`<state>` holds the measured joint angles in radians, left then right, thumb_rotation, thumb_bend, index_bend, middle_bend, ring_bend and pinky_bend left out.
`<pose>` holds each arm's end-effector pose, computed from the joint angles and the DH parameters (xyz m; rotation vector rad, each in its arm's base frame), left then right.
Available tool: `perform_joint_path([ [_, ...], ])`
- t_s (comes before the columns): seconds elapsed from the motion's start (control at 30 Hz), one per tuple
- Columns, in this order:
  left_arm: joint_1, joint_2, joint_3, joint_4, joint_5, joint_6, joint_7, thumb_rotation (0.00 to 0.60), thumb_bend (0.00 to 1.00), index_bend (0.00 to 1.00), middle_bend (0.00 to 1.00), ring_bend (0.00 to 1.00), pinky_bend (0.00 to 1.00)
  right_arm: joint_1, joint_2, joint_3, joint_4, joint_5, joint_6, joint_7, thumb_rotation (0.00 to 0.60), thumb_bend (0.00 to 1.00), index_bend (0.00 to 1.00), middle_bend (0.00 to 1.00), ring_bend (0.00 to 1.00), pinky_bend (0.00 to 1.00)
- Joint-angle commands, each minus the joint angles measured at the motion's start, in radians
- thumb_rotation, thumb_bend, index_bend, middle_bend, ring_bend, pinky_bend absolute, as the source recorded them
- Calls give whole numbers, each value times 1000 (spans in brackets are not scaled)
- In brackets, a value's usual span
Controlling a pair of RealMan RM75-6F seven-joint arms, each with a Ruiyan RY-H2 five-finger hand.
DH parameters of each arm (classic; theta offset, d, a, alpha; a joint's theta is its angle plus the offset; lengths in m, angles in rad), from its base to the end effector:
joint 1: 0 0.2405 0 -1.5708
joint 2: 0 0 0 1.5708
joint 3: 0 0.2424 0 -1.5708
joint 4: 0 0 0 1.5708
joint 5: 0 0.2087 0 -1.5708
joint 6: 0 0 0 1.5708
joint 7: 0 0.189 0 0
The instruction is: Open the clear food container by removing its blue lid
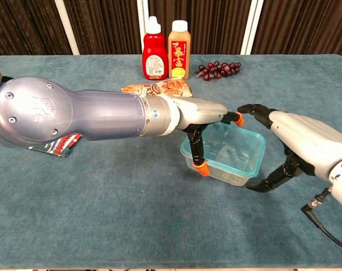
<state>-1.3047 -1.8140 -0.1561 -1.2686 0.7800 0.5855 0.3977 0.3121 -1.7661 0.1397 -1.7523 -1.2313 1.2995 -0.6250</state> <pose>0.0311 0.3554 -0.1641 -2.4156 -0.9127 -0.7867 -0.1305 -0.2597 -0.0440 1.5510 -1.1570 0.9979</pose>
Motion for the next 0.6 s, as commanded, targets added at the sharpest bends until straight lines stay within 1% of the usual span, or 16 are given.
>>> perform_joint_path([
  [0.03,-2,2,1,-1,-1,1,-1,600,48,85,234,196,387,9,-8,11,12,8,2,-2,600,188,0,0,0,0],
  [0.33,-7,1,5,7,-6,-4,-12,600,48,85,234,196,387,17,-14,26,36,32,13,13,600,188,0,0,0,0],
  [0.6,-11,6,7,6,-4,-12,-25,600,48,85,234,196,387,20,-15,23,50,17,28,46,600,188,0,0,0,0],
])
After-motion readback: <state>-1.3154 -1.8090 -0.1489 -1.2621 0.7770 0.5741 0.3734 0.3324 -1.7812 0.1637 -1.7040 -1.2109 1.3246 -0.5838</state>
